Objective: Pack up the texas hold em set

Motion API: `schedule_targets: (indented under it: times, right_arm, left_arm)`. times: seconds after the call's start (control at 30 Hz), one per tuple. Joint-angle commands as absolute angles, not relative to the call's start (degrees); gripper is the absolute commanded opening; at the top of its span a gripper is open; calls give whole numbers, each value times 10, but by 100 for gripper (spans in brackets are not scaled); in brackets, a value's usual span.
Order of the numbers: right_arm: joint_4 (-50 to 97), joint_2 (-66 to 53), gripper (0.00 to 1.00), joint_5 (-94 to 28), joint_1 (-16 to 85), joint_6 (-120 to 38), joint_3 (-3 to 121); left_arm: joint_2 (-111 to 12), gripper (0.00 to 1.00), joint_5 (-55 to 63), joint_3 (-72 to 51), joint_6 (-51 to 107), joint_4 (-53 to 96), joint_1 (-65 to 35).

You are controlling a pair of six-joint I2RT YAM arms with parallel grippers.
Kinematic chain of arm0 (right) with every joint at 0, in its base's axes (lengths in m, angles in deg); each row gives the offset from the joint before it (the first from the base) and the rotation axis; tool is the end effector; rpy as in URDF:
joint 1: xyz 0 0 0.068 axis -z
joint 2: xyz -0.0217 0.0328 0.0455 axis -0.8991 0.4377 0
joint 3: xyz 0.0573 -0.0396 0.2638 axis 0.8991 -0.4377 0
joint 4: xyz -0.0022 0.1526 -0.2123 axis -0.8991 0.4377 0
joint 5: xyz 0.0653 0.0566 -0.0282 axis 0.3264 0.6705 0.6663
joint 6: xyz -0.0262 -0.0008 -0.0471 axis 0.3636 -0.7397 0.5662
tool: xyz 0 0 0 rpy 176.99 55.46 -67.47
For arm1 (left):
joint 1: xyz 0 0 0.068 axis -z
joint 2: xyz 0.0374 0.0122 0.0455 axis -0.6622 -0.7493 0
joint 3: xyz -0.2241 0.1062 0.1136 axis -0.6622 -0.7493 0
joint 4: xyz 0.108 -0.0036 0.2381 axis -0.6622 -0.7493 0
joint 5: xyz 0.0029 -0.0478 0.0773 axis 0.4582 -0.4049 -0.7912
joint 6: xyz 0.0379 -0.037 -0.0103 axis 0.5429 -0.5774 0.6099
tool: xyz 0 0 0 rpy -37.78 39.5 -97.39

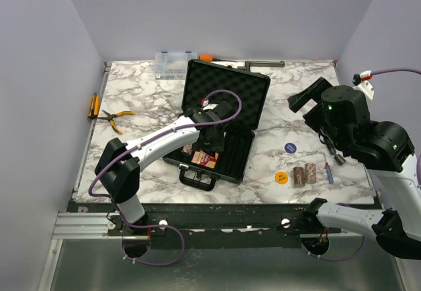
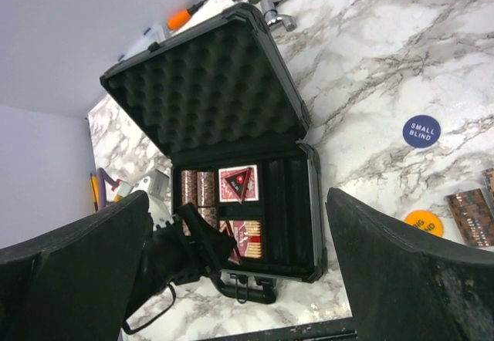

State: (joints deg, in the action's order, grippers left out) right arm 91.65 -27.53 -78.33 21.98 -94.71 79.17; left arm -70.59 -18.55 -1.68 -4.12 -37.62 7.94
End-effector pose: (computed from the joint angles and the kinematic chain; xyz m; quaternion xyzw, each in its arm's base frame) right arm 0.1175 0.0765 0.4782 0.2867 0.7963 0.1744 0.5033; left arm 0.2235 -0.2473 0.2657 0.0272 0.9800 -0.0271 0.1952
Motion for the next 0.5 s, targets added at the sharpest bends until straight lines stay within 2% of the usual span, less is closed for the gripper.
schedule_targets:
  times: [0.0, 0.47]
  right_arm:
    - [940, -284, 100, -762, 217, -975, 770]
    - [926, -287, 100, -745, 218, -980, 741]
  left_arm:
    - [-715, 0, -172, -26, -56, -369, 68]
    - [-758, 0, -147, -61, -53, -331, 44]
